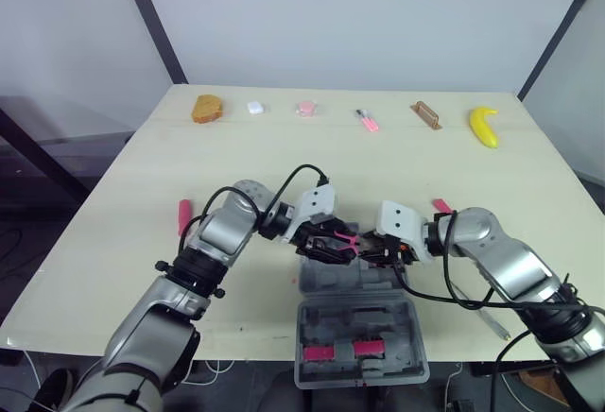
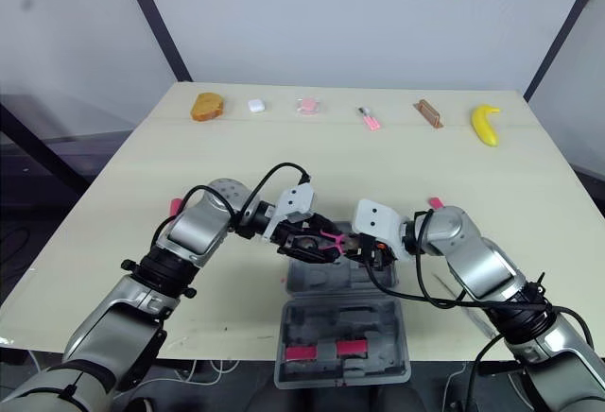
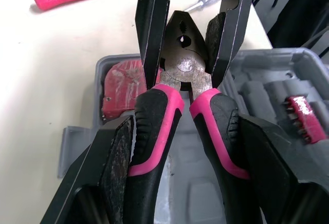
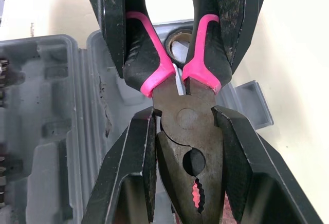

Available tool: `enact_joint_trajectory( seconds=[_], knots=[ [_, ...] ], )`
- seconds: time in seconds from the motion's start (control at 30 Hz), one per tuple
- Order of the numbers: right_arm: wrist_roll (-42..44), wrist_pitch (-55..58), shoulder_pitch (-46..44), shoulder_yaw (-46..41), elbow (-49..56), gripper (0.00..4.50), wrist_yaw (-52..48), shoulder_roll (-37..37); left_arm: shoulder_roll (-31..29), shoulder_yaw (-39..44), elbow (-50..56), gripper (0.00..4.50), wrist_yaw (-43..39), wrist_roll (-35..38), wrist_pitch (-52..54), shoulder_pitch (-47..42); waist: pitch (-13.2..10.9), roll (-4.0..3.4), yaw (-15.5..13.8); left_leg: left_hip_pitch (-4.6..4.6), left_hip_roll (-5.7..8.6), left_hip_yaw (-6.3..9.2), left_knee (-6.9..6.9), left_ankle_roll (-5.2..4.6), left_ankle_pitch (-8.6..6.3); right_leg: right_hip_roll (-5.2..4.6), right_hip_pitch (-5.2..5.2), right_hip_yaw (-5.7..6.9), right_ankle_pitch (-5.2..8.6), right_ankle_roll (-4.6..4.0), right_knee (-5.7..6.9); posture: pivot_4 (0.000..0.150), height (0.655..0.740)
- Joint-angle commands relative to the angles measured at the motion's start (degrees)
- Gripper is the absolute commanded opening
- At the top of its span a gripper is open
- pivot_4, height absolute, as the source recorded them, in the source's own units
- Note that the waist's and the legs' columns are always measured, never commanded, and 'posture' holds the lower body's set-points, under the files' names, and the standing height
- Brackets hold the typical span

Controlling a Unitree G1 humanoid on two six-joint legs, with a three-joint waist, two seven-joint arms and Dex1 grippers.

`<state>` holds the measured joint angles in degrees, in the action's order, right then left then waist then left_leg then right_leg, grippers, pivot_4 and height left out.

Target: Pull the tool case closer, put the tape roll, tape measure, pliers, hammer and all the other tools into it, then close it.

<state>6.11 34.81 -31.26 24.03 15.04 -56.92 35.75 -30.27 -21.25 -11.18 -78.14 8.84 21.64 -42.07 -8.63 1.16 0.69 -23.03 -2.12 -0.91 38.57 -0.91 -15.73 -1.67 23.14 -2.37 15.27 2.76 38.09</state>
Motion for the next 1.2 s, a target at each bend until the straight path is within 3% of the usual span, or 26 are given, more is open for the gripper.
enact_joint_trajectory(
  seconds=[0.03, 0.37, 0.5, 0.63, 0.83, 1.2],
  knots=[
    [-0.1, 0.2, -0.2, -2.8, 1.6, 1.13, 0.7, 1.4, -1.3, 4.8, 2.5, 4.25, 0.5, 3.4, 1.2, 0.4, 0.0, 0.0, 0.0, 0.0, 0.0, 0.01, 0.01, 0.0, 0.0, 0.0, 0.0, 0.0, 0.0, 0.0, 0.0, 0.15, 0.74],
    [-1.1, 2.1, -0.7, -1.2, 1.9, 1.13, -0.8, 5.2, -9.3, 13.7, 6.6, 4.39, -4.9, 9.7, -6.5, 9.1, 0.0, -0.02, 0.1, 0.0, -0.03, 0.09, 0.0, 0.0, 0.0, -0.02, 0.11, -0.08, 0.0, -0.01, 0.08, 0.15, 0.74],
    [-1.9, 3.8, -1.0, 1.0, 4.1, 1.13, -2.9, 6.9, -14.0, 21.6, 10.7, 4.39, -8.3, 15.7, -9.8, 17.7, 0.0, -0.04, 0.2, 0.0, -0.04, 0.06, 0.0, 0.0, 0.0, -0.05, 0.12, -0.1, 0.0, 0.0, 0.08, 0.15, 0.74],
    [-2.8, 4.5, -1.4, 3.4, 5.9, 1.13, -4.3, 7.4, -17.9, 24.9, 13.7, 4.39, -8.7, 16.4, -11.6, 24.9, 0.0, -0.06, 0.2, 0.0, -0.07, 0.04, -0.05, 0.0, 0.0, -0.05, 0.2, -0.12, 0.0, -0.01, 0.09, 0.15, 0.74],
    [-6.9, 4.4, -2.9, 8.4, 5.2, 1.13, -3.7, 5.9, -20.0, 31.4, 17.5, 4.39, -8.2, 21.0, -11.7, 33.1, -0.1, -0.05, -0.1, -0.06, -0.07, 0.0, 0.01, 0.0, 0.0, -0.13, 0.28, -0.11, 0.0, -0.01, 0.22, 0.15, 0.74],
    [-14.3, 2.1, -6.9, 15.1, -1.3, 1.13, -3.9, 2.5, -20.8, 34.8, 17.7, 4.39, -6.2, 22.4, -11.0, 37.2, -0.1, -0.06, 0.2, -0.05, -0.04, -0.06, 0.02, 0.0, 0.0, -0.09, 0.36, -0.15, 0.01, -0.02, 0.39, 0.15, 0.74]
  ],
)
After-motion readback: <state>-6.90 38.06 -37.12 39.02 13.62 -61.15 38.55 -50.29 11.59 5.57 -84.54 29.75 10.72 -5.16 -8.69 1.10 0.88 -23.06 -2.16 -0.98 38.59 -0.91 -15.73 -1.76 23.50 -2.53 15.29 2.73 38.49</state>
